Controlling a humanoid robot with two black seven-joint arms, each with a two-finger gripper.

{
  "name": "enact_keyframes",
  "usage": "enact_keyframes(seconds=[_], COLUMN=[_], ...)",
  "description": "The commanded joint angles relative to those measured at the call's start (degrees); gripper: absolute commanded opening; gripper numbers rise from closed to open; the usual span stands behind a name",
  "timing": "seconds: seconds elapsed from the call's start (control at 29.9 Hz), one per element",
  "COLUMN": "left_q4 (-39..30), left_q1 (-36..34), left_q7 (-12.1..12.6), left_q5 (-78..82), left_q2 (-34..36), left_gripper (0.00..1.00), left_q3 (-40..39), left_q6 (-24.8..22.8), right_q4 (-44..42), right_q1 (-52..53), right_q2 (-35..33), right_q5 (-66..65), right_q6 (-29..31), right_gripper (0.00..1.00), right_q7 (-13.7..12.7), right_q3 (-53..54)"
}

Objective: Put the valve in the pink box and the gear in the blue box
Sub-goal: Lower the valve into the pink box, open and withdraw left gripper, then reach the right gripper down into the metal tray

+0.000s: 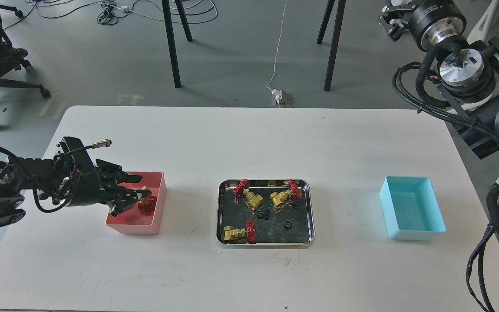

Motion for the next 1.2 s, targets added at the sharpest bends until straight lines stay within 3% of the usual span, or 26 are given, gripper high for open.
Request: enact_keyframes(seconds=[0.0, 0.07, 0.2, 0.27, 0.37, 0.5, 0.63, 0.74, 0.87, 0.94, 1.04, 1.17], left_q4=[-1.93, -5.18, -11.51, -12.92, -15.82, -15.39, -8.46, -4.94, -4.75, -5.19, -5.72, -6.07], left_q1=[-0.40, -0.93, -1.37, -0.23, 3.19, 6.70, 11.36, 15.05, 19.80, 21.47, 22.97, 23.76], left_q7=[0.00, 0.00, 0.00, 0.00, 0.00, 0.00, 0.00, 0.00, 0.00, 0.00, 0.00, 0.00], left_q5=[-1.86, -4.31, -15.54, -22.39, -37.05, -63.22, -77.87, -79.21, -78.94, -78.94, -78.86, -78.85], left_q2=[2.50, 4.17, 8.21, 8.05, 6.39, 0.68, -5.47, -10.22, -13.39, -14.10, -14.72, -14.89], left_gripper=[0.73, 0.76, 0.87, 0.89, 0.89, 0.92, 0.95, 0.95, 0.95, 0.95, 0.95, 0.95], left_q3=[-8.11, -13.12, -28.48, -38.59, -50.99, -63.39, -70.61, -74.22, -78.09, -78.98, -79.24, -79.24], left_q6=[-1.38, -5.49, -24.72, -31.16, -37.67, -47.15, -47.49, -47.49, -47.49, -47.49, -47.49, -47.49], right_q4=[3.44, 5.38, 9.86, 13.89, 24.33, 38.49, 49.57, 51.27, 42.50, 38.37, 33.79, 30.53], right_q1=[1.25, 2.83, 4.59, 5.38, 8.10, 18.54, 26.20, 26.22, 22.27, 21.03, 20.50, 18.75], right_q2=[-0.92, -2.32, -4.34, -7.41, -13.38, -20.07, -20.53, -16.68, -6.83, -3.14, 2.66, 8.74], right_q5=[-9.74, -20.89, -46.46, -55.80, -65.22, -71.91, -77.71, -85.95, -91.70, -91.96, -92.84, -94.78], right_q6=[0.39, 0.82, 1.27, 2.32, 8.71, 23.55, 25.22, 25.22, 25.22, 25.22, 25.22, 25.22], right_gripper=[1.00, 1.00, 1.00, 1.00, 1.00, 1.00, 1.00, 0.99, 0.96, 0.78, 0.64, 0.61], right_q7=[0.05, 0.05, 0.13, 0.14, 0.14, 0.22, 0.22, 0.14, -0.04, -0.04, -0.30, -0.48], right_q3=[-4.91, -9.47, -23.35, -28.46, -34.53, -46.38, -58.51, -64.85, -68.38, -68.56, -68.82, -69.09])
